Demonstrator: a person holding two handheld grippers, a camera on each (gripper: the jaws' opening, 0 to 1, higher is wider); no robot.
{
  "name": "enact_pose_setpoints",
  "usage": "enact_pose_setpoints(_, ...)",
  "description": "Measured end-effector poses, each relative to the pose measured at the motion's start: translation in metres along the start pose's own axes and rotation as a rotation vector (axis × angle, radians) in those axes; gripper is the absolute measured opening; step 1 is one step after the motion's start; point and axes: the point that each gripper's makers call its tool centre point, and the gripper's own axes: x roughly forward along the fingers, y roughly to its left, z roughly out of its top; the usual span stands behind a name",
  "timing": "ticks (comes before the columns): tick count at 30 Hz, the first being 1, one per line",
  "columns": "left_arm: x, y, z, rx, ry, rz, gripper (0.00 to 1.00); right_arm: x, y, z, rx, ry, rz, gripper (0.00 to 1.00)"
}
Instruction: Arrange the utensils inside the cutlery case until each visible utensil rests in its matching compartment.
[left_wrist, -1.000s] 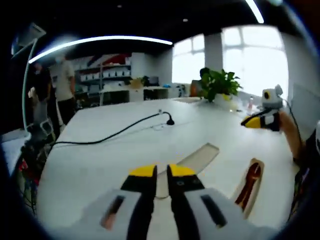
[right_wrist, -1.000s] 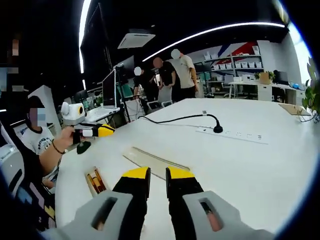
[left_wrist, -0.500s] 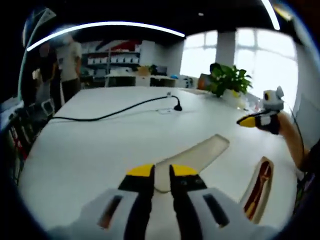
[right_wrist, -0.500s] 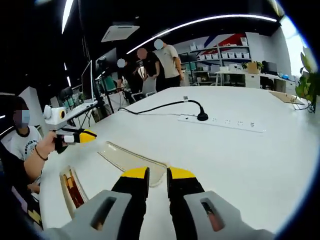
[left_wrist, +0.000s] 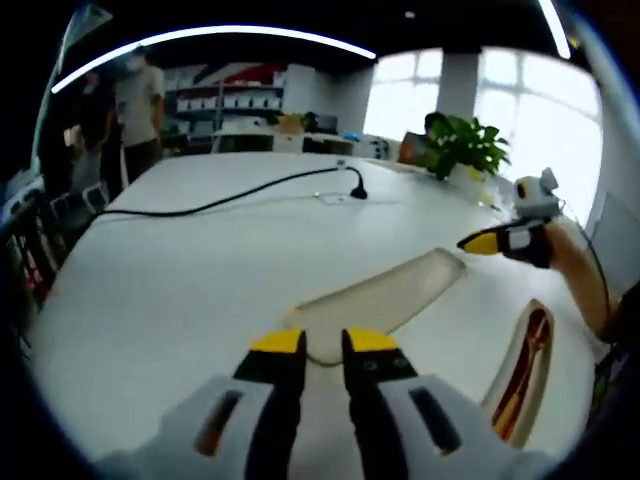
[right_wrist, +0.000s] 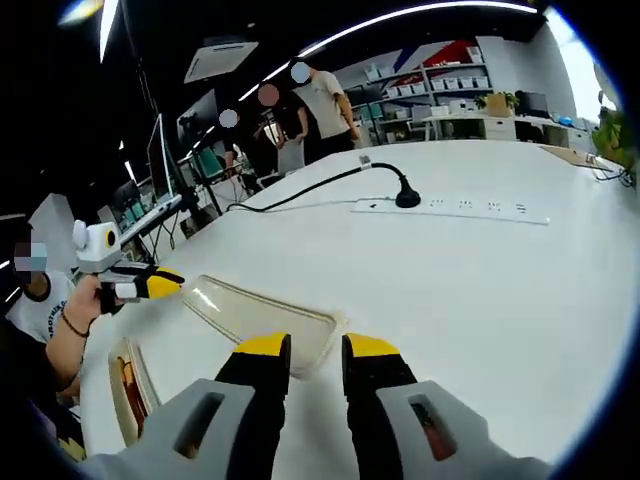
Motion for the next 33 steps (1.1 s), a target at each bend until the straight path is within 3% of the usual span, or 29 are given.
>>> enact_pose_setpoints(11, 0.006, 0.003, -0.005, -0.047, 0.006, 0.002, 0.24, 0.006, 0.001, -0.003, -0.009, 0.007, 0.003, 0.2)
enact_pose_setpoints(18, 0.008, 0.004, -0.011, -0.059, 0.023, 0.008, 0.23, 0.013, 0.003, -0.007, -0.026, 0.022, 0.014, 0.18)
enact_pose_setpoints(21, 0.008, 0.005, -0.011, -0.027, 0.013, 0.037, 0.23, 0.015, 0.004, -0.007, -0.024, 0.019, 0.017, 0.17)
enact_pose_setpoints(33, 0.01, 0.006, -0.007, -0.102, -0.019, 0.06, 0.24, 0.013, 0.001, -0.01, -0.08, 0.037, -0.034, 0.09)
